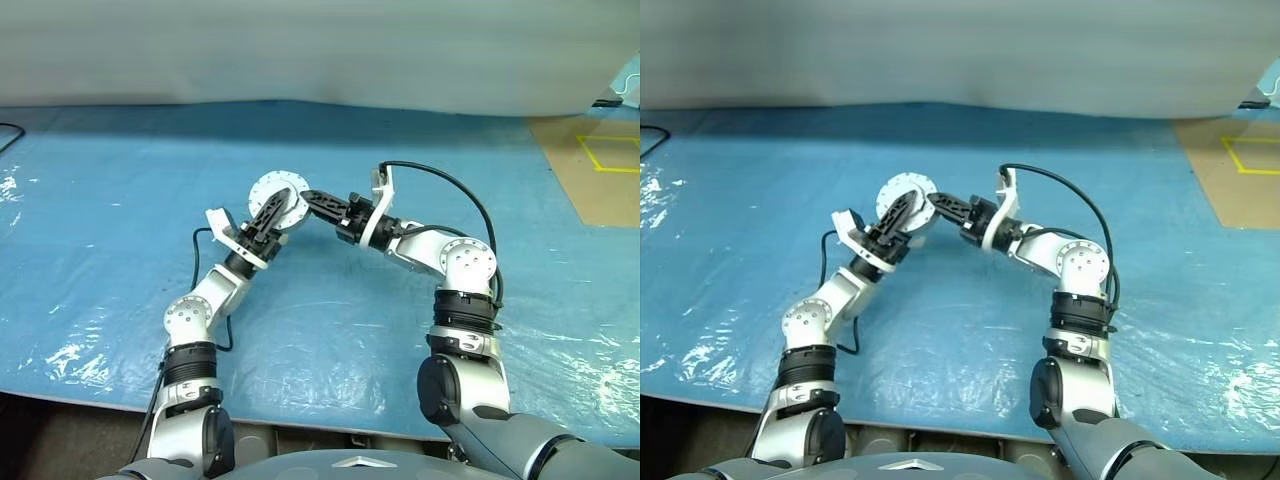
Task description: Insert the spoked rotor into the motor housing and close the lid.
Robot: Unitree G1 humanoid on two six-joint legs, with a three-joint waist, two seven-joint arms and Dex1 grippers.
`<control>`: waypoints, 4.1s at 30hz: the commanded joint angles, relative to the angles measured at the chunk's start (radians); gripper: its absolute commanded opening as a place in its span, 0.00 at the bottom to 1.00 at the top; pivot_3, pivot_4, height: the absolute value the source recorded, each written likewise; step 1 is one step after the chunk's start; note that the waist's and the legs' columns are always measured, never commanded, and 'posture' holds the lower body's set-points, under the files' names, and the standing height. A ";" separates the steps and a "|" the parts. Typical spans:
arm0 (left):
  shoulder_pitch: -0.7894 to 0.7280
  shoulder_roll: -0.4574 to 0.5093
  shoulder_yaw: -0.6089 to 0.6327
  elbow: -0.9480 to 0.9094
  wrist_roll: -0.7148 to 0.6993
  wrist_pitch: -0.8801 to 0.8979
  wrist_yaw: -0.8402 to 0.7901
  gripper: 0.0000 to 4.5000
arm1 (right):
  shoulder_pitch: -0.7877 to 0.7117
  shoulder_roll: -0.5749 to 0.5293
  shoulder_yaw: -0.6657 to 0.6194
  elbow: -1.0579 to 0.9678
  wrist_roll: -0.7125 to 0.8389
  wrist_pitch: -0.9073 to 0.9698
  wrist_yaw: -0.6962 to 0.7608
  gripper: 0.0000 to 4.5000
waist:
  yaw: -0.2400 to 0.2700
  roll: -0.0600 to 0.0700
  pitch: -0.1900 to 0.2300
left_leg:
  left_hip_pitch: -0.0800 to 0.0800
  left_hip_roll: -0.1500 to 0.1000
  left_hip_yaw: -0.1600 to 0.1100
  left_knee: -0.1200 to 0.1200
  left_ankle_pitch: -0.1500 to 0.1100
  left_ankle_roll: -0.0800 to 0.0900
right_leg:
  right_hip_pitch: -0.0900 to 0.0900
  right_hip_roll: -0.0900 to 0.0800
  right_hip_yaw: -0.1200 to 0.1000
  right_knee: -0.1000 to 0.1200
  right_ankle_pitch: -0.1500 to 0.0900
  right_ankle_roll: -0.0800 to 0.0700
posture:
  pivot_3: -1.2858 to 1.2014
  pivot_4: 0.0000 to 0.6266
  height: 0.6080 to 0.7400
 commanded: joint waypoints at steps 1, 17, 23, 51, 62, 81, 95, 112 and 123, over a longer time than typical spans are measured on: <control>-0.031 -0.012 0.004 -0.057 0.001 -0.035 0.024 0.54 | -0.029 0.005 0.010 -0.037 0.046 -0.007 0.022 0.24 | 0.000 0.000 0.000 | 0.000 0.000 0.000 0.000 0.000 0.000 | 0.000 0.000 0.000 0.000 0.000 0.000 | 0.52 0.24 1.00; -0.117 -0.044 0.036 -0.070 -0.022 -0.099 0.116 0.54 | -0.011 -0.019 0.069 -0.064 0.002 -0.060 0.041 0.32 | -0.001 0.000 0.000 | 0.000 0.000 0.000 0.004 0.000 0.000 | 0.000 0.000 0.000 0.004 0.000 0.000 | 0.52 0.24 1.00; -0.175 -0.033 0.041 -0.019 0.033 -0.167 0.136 0.54 | -0.016 -0.021 0.073 -0.045 0.013 -0.057 0.035 0.76 | -0.005 -0.001 0.001 | 0.000 0.000 -0.001 0.004 0.000 0.000 | -0.001 0.000 0.000 0.005 0.000 0.000 | 0.52 0.24 1.00; -0.559 0.319 0.192 0.944 0.552 -0.653 0.074 0.54 | 0.080 -0.113 0.130 -0.129 -0.110 -0.159 0.022 0.76 | 0.030 -0.010 0.006 | -0.005 0.000 -0.008 0.007 0.000 0.000 | -0.001 -0.002 -0.007 0.006 0.000 0.000 | 0.52 0.24 1.00; -0.508 0.457 0.189 0.969 0.675 -0.689 0.205 0.97 | 0.100 -0.092 0.157 -0.118 -0.156 -0.188 0.030 0.76 | 0.010 -0.010 0.006 | 0.000 0.000 -0.008 0.007 0.000 0.000 | 0.001 -0.001 -0.005 0.008 0.000 0.000 | 0.52 0.24 1.00; -0.359 0.547 0.064 0.217 0.535 -0.420 -0.197 0.97 | 0.150 -0.186 0.204 -0.290 -0.334 -0.456 0.158 0.76 | 0.029 -0.010 0.006 | -0.005 -0.001 -0.009 0.007 0.000 0.000 | 0.000 -0.004 -0.008 0.006 0.000 -0.001 | 0.52 0.24 1.00; -0.129 0.383 -0.335 -0.182 0.630 -0.324 -0.327 0.97 | 0.259 -0.430 0.367 -0.373 -0.711 -0.643 0.185 0.76 | 0.013 -0.010 0.006 | -0.002 0.000 -0.007 0.008 0.000 0.000 | 0.000 -0.002 -0.004 0.008 0.000 -0.001 | 0.52 0.24 1.00; -0.185 0.307 -0.335 -0.032 0.736 -0.462 -0.316 0.97 | 0.287 -0.364 0.361 -0.378 -0.815 -0.687 0.110 0.76 | 0.011 -0.008 0.007 | 0.002 -0.001 -0.001 0.007 0.000 0.000 | 0.000 -0.002 0.001 0.007 0.000 -0.001 | 0.52 0.24 1.00; -0.190 0.304 -0.311 -0.015 0.733 -0.433 -0.299 0.97 | 0.260 -0.320 0.413 -0.292 -0.900 -0.763 0.111 0.76 | 0.011 -0.008 0.007 | 0.002 -0.001 -0.001 0.007 0.000 0.000 | 0.000 -0.002 0.001 0.008 0.000 -0.001 | 0.52 0.24 1.00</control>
